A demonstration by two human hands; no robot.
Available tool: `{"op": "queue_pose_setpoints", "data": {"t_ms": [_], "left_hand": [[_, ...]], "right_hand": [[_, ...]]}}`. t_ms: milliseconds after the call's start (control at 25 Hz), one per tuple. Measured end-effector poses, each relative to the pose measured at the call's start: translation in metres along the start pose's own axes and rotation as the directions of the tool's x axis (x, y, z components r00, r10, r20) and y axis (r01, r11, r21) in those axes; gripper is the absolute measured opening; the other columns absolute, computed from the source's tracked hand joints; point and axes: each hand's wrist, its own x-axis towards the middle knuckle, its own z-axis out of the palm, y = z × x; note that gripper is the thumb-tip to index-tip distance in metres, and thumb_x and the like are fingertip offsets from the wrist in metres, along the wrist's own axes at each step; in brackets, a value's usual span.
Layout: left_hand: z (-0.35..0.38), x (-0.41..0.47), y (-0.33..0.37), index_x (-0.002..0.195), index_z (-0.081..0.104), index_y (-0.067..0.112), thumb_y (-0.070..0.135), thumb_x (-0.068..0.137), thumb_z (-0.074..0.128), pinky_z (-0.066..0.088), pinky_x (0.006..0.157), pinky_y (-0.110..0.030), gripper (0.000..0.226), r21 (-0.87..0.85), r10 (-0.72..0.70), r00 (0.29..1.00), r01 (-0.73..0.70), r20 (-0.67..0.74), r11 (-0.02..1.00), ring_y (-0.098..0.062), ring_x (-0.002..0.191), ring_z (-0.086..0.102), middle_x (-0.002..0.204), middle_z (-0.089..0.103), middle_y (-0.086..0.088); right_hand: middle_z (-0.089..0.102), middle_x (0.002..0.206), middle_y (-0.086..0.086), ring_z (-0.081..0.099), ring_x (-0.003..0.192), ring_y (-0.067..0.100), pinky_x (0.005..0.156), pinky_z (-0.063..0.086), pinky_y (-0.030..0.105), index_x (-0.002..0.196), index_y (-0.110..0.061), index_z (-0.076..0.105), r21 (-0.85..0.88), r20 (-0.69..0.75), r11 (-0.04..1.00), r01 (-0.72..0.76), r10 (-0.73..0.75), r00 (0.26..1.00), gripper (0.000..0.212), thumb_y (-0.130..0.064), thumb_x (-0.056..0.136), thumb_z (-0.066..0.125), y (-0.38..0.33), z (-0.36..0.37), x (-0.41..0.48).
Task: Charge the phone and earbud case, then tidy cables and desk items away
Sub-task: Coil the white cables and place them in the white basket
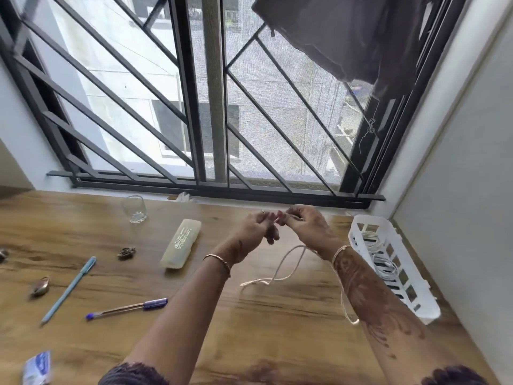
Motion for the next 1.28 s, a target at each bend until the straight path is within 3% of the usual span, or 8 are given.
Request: {"op": "queue_pose_setpoints", "data": {"t_ms": [200, 400, 560, 640, 720, 840, 1040, 1280], "left_hand": [[-0.011, -0.013, 0.016, 0.095, 0.06, 0.004, 0.022, 0.103, 0.032, 0.048, 0.062, -0.02, 0.034, -0.362, -0.128, 0.961, 0.213, 0.243, 0.908, -0.003, 0.044, 0.037, 0.051, 0.038, 0.009], [-0.009, -0.014, 0.027, 0.083, 0.054, 0.012, 0.026, 0.098, 0.036, 0.034, 0.053, -0.014, 0.027, -0.699, -0.112, 0.94, 0.317, 0.323, 0.641, -0.001, 0.036, 0.024, 0.044, 0.028, 0.012], [0.001, -0.009, 0.034, 0.08, 0.051, 0.009, 0.023, 0.099, 0.034, 0.05, 0.061, -0.019, 0.029, -0.9, -0.062, 0.971, 0.236, 0.23, 0.367, -0.004, 0.036, 0.027, 0.046, 0.032, 0.007], [0.005, -0.002, 0.039, 0.077, 0.051, 0.008, 0.021, 0.101, 0.031, 0.057, 0.072, -0.031, 0.034, -0.939, -0.082, 0.991, 0.127, 0.106, 0.319, -0.008, 0.037, 0.037, 0.048, 0.036, 0.004], [0.007, 0.006, 0.042, 0.076, 0.051, 0.007, 0.02, 0.101, 0.032, 0.053, 0.086, -0.037, 0.034, -0.927, -0.124, 0.992, 0.017, -0.032, 0.373, -0.011, 0.042, 0.045, 0.049, 0.042, 0.002], [0.005, 0.014, 0.036, 0.08, 0.052, 0.006, 0.019, 0.103, 0.034, 0.053, 0.077, -0.031, 0.032, -0.812, -0.135, 0.971, -0.086, -0.198, 0.577, -0.015, 0.052, 0.057, 0.056, 0.052, -0.002], [0.0, 0.016, 0.007, 0.083, 0.049, 0.008, 0.017, 0.104, 0.028, 0.042, 0.054, -0.022, 0.031, -0.307, -0.043, 0.96, -0.046, -0.278, 0.951, -0.014, 0.058, 0.061, 0.058, 0.059, -0.003], [-0.003, 0.006, -0.001, 0.069, 0.053, 0.007, 0.012, 0.101, 0.033, 0.038, 0.046, -0.02, 0.038, 0.139, 0.027, 0.988, -0.005, -0.155, 0.99, -0.005, 0.041, 0.046, 0.057, 0.053, -0.005]], "right_hand": [[0.053, 0.061, -0.005, 0.045, 0.053, -0.001, 0.053, 0.037, 0.01, 0.07, -0.008, 0.063, 0.303, -0.106, 0.953, 0.033, -0.001, 0.994, 0.024, -0.027, 0.079, 0.076, -0.014, -0.013, 0.005], [0.054, 0.069, 0.003, 0.039, 0.053, 0.002, 0.052, 0.033, 0.015, 0.075, -0.007, 0.062, 0.438, -0.083, 0.899, 0.019, 0.02, 0.996, 0.03, -0.032, 0.092, 0.061, -0.006, 0.007, 0.007], [0.046, 0.055, -0.013, 0.036, 0.049, 0.0, 0.054, 0.032, 0.022, 0.081, -0.016, 0.064, 0.323, -0.114, 0.946, 0.005, 0.034, 0.993, 0.019, -0.015, 0.096, 0.053, 0.016, 0.031, 0.001], [0.047, 0.052, -0.013, 0.039, 0.049, 0.003, 0.056, 0.034, 0.027, 0.088, -0.021, 0.066, 0.134, -0.094, 0.99, 0.033, -0.021, 0.995, 0.018, -0.012, 0.094, 0.052, 0.017, 0.04, -0.006], [0.055, 0.062, -0.008, 0.045, 0.055, 0.01, 0.063, 0.038, 0.032, 0.097, -0.016, 0.064, -0.028, -0.063, 0.996, 0.086, -0.088, 0.994, 0.015, -0.013, 0.096, 0.049, 0.009, 0.046, -0.016], [0.068, 0.077, 0.007, 0.055, 0.067, 0.022, 0.068, 0.04, 0.035, 0.095, -0.014, 0.063, -0.153, -0.048, 0.977, 0.151, -0.16, 0.986, 0.016, -0.02, 0.097, 0.048, -0.002, 0.047, -0.027], [0.049, 0.049, -0.01, 0.043, 0.047, 0.003, 0.056, 0.033, 0.026, 0.063, -0.025, 0.06, -0.135, -0.054, 0.987, 0.092, -0.1, 0.994, 0.031, -0.036, 0.092, 0.059, 0.002, 0.031, -0.024], [0.066, 0.073, -0.006, 0.053, 0.061, 0.0, 0.065, 0.04, 0.024, 0.078, -0.015, 0.064, -0.056, 0.003, 0.992, 0.11, -0.11, 0.994, 0.024, -0.025, 0.097, 0.053, -0.004, 0.019, -0.012]]}}
